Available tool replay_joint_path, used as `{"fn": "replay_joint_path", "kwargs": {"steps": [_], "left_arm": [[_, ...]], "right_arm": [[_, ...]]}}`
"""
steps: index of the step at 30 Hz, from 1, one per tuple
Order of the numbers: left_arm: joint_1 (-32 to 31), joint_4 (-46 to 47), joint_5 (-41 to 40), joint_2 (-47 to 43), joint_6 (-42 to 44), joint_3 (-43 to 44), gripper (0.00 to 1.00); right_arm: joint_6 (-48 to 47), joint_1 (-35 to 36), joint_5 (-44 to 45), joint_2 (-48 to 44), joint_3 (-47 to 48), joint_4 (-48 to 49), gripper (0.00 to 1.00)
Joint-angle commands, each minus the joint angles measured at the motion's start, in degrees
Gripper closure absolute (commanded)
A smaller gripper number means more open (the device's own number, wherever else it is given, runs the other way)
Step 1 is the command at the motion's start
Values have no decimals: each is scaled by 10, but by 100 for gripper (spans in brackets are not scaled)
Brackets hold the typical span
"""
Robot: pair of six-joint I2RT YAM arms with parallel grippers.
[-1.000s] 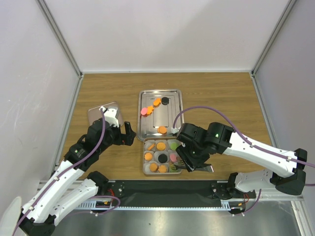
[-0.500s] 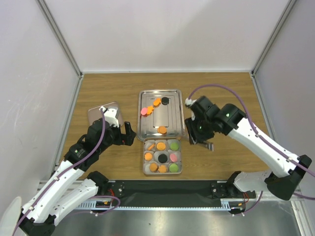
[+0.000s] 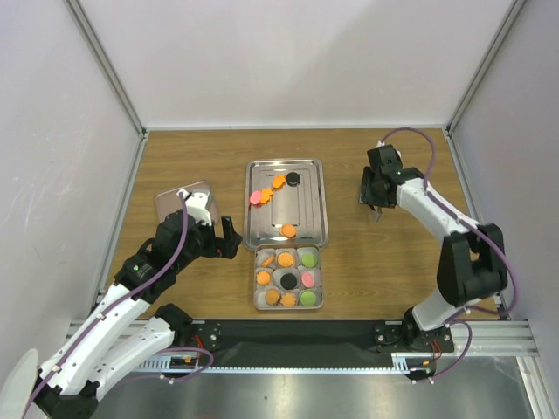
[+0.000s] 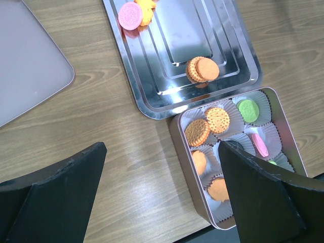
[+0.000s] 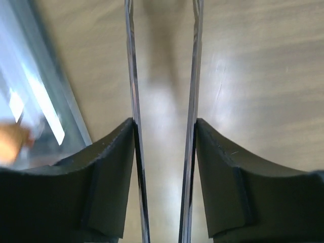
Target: Pack the cookies
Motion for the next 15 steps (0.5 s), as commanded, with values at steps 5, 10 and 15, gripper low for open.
{"fn": "replay_joint_path", "kwargs": {"steps": [5, 10, 15], "left_arm": [[1, 15, -9, -3, 2, 7, 0], [1, 15, -8, 5, 3, 7, 0], [1, 15, -9, 14, 4, 7, 0]], "right_arm": [[24, -46, 36, 109, -16, 199, 41], [26, -46, 24, 159, -16, 213, 36], [32, -44, 20, 175, -25, 210, 22]]}}
